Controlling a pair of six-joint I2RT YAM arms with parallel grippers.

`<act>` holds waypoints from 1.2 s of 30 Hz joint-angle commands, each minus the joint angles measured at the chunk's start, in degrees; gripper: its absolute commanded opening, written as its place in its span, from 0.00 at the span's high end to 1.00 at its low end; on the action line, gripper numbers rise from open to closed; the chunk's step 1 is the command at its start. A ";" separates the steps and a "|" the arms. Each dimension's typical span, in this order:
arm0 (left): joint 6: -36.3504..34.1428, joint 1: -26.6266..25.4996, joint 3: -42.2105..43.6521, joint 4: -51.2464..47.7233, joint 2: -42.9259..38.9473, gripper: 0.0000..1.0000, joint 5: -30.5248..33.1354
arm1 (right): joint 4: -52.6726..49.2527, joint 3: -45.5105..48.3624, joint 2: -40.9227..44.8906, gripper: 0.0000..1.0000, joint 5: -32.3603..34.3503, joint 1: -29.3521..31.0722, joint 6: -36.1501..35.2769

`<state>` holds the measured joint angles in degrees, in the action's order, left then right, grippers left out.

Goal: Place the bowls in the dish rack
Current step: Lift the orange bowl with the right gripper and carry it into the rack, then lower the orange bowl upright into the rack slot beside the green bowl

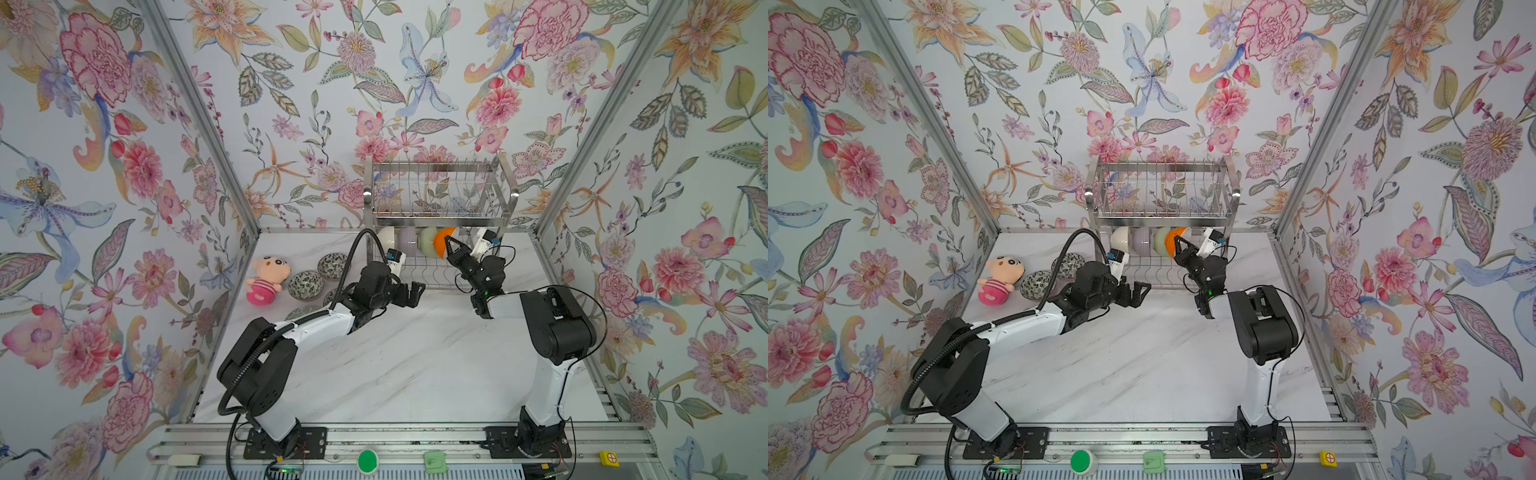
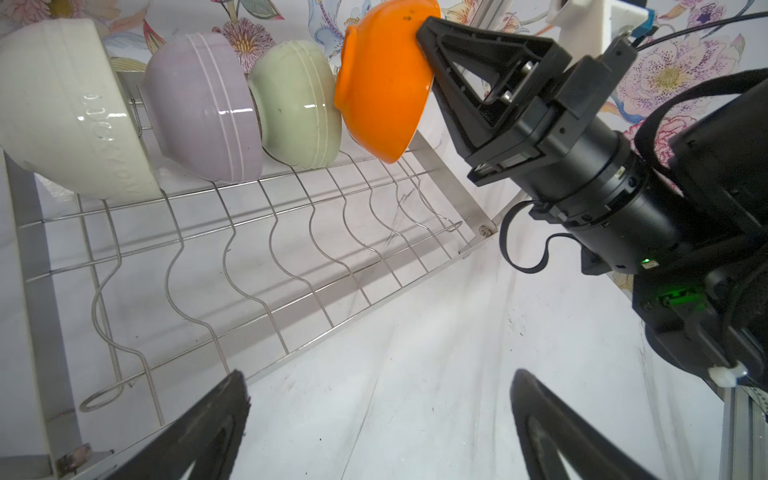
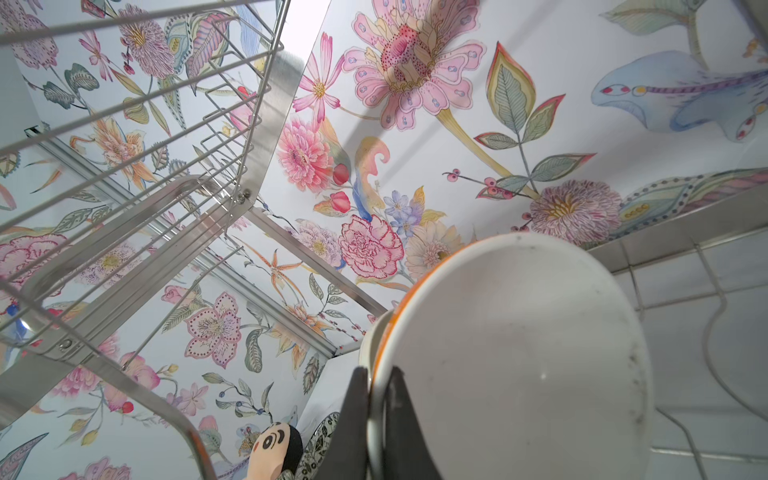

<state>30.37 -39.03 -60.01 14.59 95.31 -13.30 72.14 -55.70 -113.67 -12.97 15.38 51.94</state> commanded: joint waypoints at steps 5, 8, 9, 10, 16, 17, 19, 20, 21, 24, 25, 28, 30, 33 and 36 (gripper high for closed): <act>-1.10 -0.44 -3.19 1.73 3.15 0.01 -0.73 | 4.62 -1.11 -1.46 1.00 5.33 -0.73 1.65; -1.34 -0.44 -5.01 1.63 4.89 0.01 -1.14 | 6.03 -0.47 -1.50 1.00 6.98 -0.38 1.58; -1.47 -0.50 -5.76 1.42 5.40 0.01 -1.27 | 6.67 -0.25 -1.59 1.00 7.61 -0.27 1.63; -1.54 -0.45 -6.39 1.19 5.84 0.01 -1.42 | 7.33 0.04 -1.73 1.00 8.43 -0.13 1.55; -2.37 -0.44 -7.25 0.46 6.16 0.01 -1.30 | 8.58 1.57 -1.40 1.00 11.31 0.86 0.42; -2.48 -0.41 -7.17 0.46 6.21 0.01 -1.29 | 8.72 1.85 -1.34 1.00 11.72 1.07 0.16; -2.66 -0.44 -7.03 0.46 6.12 0.01 -1.20 | 9.24 2.17 -1.36 1.00 11.99 1.43 -0.27; -2.60 -0.43 -6.85 0.53 6.12 0.01 -1.26 | 9.38 2.21 -1.36 1.00 11.96 1.60 -0.66; -2.67 -0.44 -6.64 0.57 5.99 0.01 -1.29 | 9.23 2.03 -1.30 1.00 11.85 1.82 -1.09; -2.88 -0.53 -5.95 0.67 5.49 0.01 -1.25 | 8.51 1.80 -0.86 1.00 12.29 2.59 -2.91; -3.00 -0.43 -5.64 0.65 5.26 0.01 -1.29 | 8.13 1.44 -0.72 1.00 12.01 2.77 -3.39; -3.12 -0.33 -4.78 0.71 4.50 0.01 -1.03 | 6.30 0.48 -0.35 1.00 12.95 3.84 -6.00; -3.17 -0.26 -4.26 0.79 3.98 0.01 -1.01 | 4.50 -0.68 -0.15 1.00 13.35 4.69 -7.92; -3.30 -0.22 -3.67 0.74 3.37 0.00 -1.02 | 4.13 -1.72 -0.33 1.00 14.68 5.50 -9.77; -3.56 -0.09 -3.15 0.53 2.54 0.01 -0.80 | 3.35 -2.71 -0.13 1.00 16.20 5.72 -11.10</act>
<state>28.18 -39.03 -64.31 15.09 100.68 -13.54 74.63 -56.01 -114.93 1.19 20.71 44.18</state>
